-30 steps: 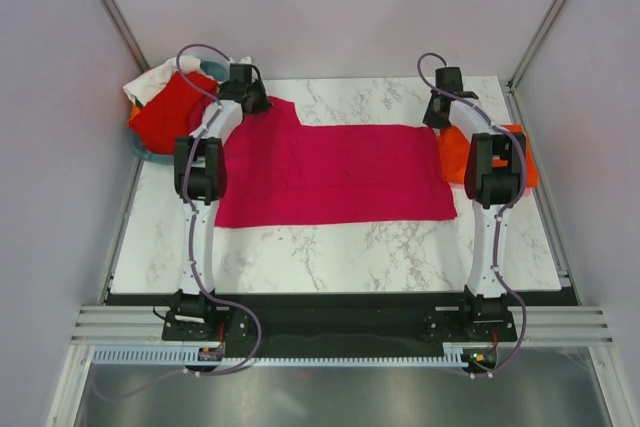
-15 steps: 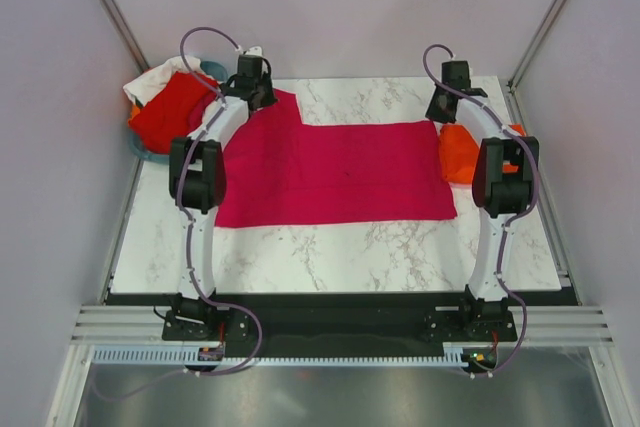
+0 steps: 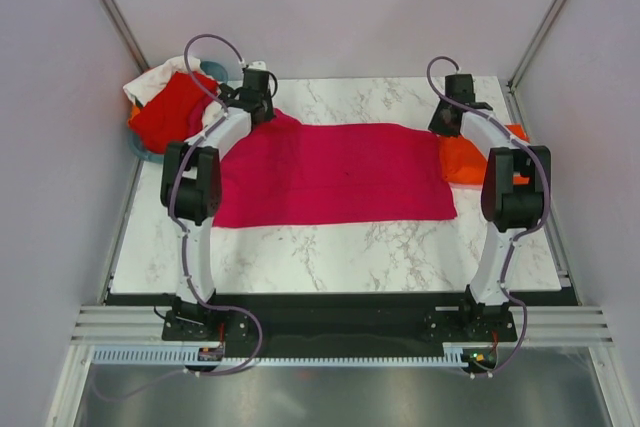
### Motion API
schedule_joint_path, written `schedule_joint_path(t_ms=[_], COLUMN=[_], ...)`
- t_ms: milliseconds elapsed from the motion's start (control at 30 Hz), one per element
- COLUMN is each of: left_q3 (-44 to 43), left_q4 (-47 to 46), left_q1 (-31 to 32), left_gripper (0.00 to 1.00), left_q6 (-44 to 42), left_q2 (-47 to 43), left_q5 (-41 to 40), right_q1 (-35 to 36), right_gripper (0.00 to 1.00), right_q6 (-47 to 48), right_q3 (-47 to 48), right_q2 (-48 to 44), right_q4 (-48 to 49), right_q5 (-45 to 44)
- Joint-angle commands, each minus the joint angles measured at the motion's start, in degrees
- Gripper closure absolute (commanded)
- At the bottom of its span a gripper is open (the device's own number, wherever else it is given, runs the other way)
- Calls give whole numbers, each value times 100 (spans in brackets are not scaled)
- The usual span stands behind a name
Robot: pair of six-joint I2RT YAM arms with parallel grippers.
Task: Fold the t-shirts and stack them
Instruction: Fold the tshirt
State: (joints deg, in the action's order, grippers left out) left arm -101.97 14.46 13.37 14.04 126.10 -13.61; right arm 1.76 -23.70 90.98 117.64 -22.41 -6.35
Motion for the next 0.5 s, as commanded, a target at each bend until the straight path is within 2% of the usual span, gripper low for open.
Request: schedule_joint_path(t_ms=[0,467], left_q3=[370,1785], left_q4=[-320,-585], left_q1=[113,509], left_gripper=[98,98], left_q6=[-297,-736], left_q2=[-683,-1887], left_q5=[-537,-1803], right_q1=[0,-9], right_gripper=[100,100], right_q6=[-205,-609], right_q3=[-308,-1389], right_q2=[-487,-1050], right_q4=[413,1019], right_q5=[-147,-252])
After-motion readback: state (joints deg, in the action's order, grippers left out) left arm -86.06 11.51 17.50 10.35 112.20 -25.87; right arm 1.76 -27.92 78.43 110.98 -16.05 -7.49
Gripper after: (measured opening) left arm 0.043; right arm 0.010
